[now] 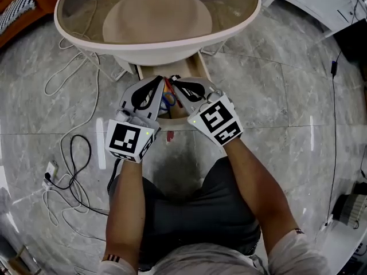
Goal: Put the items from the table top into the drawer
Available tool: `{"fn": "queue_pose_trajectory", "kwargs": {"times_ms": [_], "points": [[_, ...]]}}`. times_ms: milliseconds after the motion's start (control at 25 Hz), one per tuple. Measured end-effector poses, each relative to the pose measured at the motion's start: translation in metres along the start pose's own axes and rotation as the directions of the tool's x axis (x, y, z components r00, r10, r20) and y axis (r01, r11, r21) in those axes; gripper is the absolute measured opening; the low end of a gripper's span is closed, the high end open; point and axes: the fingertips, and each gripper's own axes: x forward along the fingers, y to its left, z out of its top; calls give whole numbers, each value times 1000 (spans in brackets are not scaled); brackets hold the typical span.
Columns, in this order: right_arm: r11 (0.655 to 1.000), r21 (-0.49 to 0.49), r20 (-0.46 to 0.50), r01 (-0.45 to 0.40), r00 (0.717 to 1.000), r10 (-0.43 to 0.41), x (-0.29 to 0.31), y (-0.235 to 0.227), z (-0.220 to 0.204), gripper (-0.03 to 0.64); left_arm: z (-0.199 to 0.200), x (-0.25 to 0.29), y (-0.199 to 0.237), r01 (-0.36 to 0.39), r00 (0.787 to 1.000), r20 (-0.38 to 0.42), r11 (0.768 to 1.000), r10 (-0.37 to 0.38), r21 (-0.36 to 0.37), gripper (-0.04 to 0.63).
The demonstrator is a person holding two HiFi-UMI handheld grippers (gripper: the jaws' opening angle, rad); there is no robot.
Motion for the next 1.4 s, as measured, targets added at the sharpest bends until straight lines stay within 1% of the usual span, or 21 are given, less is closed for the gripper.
{"fn": "queue_pose_trajectory", "kwargs": {"times_ms": [160,280,480,640,720,920,1080,1280,1400], "points": [[1000,19,150,-23,989,20,-17,0,27,0,11,-6,2,-12,1000,21,1000,12,6,-2],[999,19,220,-49,974,43,-28,5,43,0,21,-12,1,-15,1000,22,1000,15,-3,-2],[997,11,277,-73,958,67,-41,10,72,0,43,-21,-5,-7,999,34,1000,7,-20,-2],[997,33,315,-71,947,57,-60,9,106,0,71,-30,-7,6,999,38,1000,-6,1,-2],[997,29,320,-66,946,53,-70,5,123,0,90,-34,-9,9,999,37,1000,-9,5,-2],[997,40,320,-66,946,49,-99,-4,177,0,152,-42,-14,13,999,39,1000,-13,7,-2],[997,43,336,-67,940,49,-126,-10,228,0,217,-45,-18,13,999,50,1000,-14,16,-2],[994,87,347,-64,937,30,-165,-23,299,0,299,-54,-21,-2,999,42,1000,1,9,-1],[993,96,357,-67,934,28,-191,-26,345,0,347,-60,-27,-2,999,41,1000,2,5,0]]}}
